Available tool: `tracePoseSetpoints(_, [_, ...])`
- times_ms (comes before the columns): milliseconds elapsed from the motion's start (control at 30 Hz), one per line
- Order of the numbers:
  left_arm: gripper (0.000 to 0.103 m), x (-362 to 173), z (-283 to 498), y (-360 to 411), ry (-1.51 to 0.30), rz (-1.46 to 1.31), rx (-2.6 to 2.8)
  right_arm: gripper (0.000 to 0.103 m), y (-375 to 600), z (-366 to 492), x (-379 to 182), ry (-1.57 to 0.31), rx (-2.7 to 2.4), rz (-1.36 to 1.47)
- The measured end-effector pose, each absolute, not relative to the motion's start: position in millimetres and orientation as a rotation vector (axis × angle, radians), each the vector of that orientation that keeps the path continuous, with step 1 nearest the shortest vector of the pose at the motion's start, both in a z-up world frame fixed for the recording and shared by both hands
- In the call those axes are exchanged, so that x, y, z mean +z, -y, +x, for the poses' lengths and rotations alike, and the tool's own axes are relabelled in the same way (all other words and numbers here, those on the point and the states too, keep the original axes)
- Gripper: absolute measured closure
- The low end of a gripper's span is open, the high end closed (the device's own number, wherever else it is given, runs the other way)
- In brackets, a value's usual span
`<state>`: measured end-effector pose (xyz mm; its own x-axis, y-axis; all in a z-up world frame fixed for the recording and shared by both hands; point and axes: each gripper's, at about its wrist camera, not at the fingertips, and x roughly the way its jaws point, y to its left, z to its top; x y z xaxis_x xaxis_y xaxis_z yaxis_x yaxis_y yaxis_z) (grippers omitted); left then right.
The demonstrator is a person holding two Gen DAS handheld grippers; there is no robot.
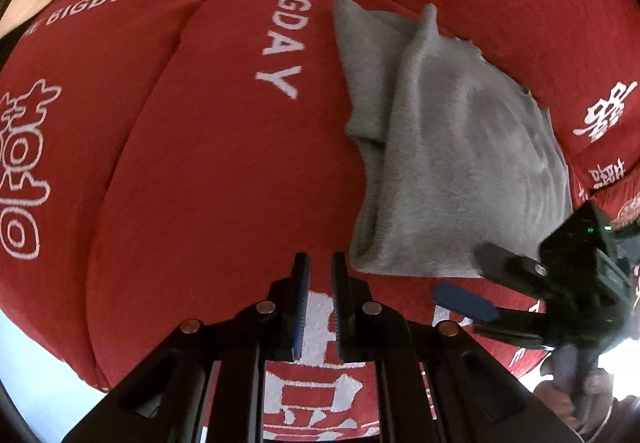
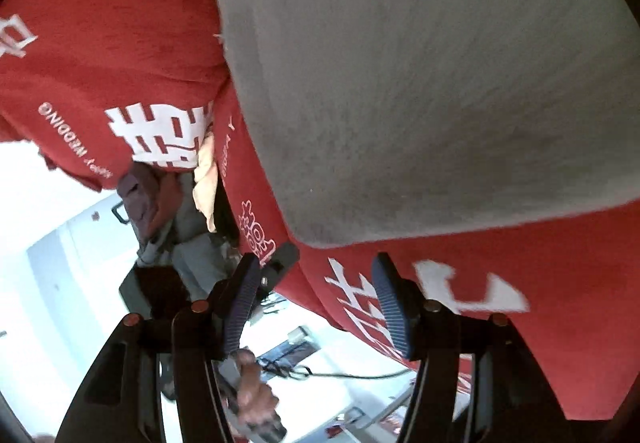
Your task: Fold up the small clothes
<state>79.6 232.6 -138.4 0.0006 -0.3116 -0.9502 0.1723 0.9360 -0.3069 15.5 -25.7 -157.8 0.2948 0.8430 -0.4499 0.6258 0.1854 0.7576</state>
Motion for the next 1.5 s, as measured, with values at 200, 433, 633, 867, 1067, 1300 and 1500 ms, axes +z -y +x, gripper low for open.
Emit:
tracePoseSetpoints(200, [0.009, -134, 76, -250, -1.493, -0.151, -0.346, 0.040, 16, 21, -170, -1.373, 0.204, 1.590])
tracePoseSetpoints(433, [0.009, -145, 73, -270, -1.519, -0.088, -0.258, 0.092, 2, 45, -169, -1.358, 0.212, 1.573])
tracePoseSetpoints(633, [0.009, -161, 63, -280, -1.564, -0.077, -0.227, 0.094, -12, 36, -172, -1.456, 0.188, 1.421])
tracePoseSetpoints(867, [0.009, -154, 54, -276, -1.576, -0.058, -0.215, 0.092, -33, 29, -160, -1.590, 0.279, 1.218])
tracePoseSetpoints(1067, [0.009, -141, 54, -261, -1.563, -0.044, -0.242, 0.083, -13, 17, -133, -1.595, 0.273, 1.119])
tracePoseSetpoints(1300, [0.009, -135, 56, -241, -1.567, -0.024, -0.281, 0.054, 37, -4, -106, -1.566, 0.165, 1.047])
tracePoseSetpoints(1500, [0.009, -127, 54, -220, -1.568, -0.002, -0.302, 0.054, 67, -25, -98, -1.573, 0.083, 1.044])
